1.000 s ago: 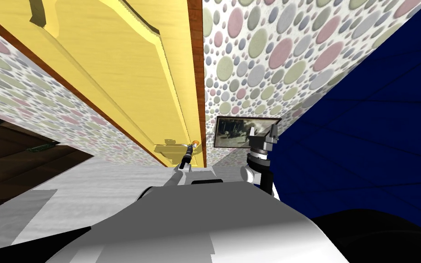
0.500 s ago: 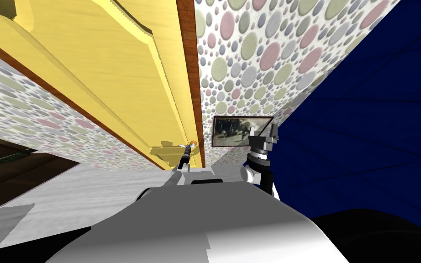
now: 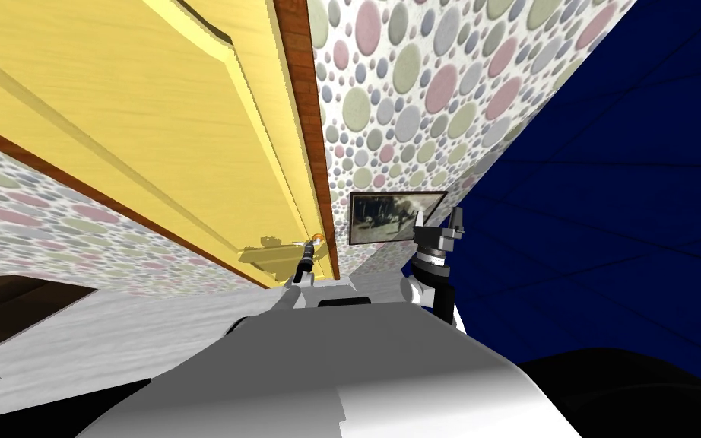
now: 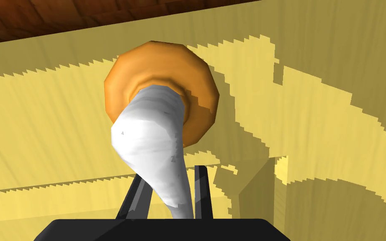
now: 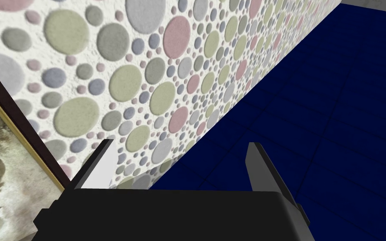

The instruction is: Push the door open

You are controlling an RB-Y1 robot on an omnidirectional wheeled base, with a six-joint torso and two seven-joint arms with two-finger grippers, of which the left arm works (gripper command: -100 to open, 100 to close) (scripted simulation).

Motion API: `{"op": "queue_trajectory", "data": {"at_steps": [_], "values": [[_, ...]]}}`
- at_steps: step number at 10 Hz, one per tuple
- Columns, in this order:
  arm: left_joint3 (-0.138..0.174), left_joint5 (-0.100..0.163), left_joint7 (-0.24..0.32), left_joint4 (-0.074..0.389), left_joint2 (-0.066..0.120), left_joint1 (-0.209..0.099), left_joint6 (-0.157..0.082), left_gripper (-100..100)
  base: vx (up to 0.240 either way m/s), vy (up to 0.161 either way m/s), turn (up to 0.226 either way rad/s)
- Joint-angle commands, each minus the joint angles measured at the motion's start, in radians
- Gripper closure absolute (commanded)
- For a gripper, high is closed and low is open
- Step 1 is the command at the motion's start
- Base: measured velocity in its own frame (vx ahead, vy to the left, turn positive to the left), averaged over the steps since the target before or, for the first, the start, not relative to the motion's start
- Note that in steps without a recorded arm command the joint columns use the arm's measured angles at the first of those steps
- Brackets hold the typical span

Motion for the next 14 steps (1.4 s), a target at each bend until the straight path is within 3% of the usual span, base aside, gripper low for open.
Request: {"op": "queue_trajectory", "data": {"at_steps": [1,4,7,11,12,14], "values": [[0.031,0.013,-0.014,0.05,0.023,-0.05,-0.044,100,0.014,0.013,-0.063],[0.044,0.018,-0.022,0.076,0.025,-0.056,-0.049,100,0.005,0.012,-0.032],[0.104,0.04,-0.061,0.082,0.032,-0.068,-0.071,100,0.011,0.02,-0.142],[0.104,0.04,-0.061,0.082,0.032,-0.068,-0.071,100,0.009,0.006,-0.002],[0.135,0.052,-0.081,0.09,0.035,-0.075,-0.083,100,0.014,0.024,-0.145],[0.151,0.058,-0.092,0.094,0.037,-0.078,-0.089,100,0.01,0.028,-0.072]]}}
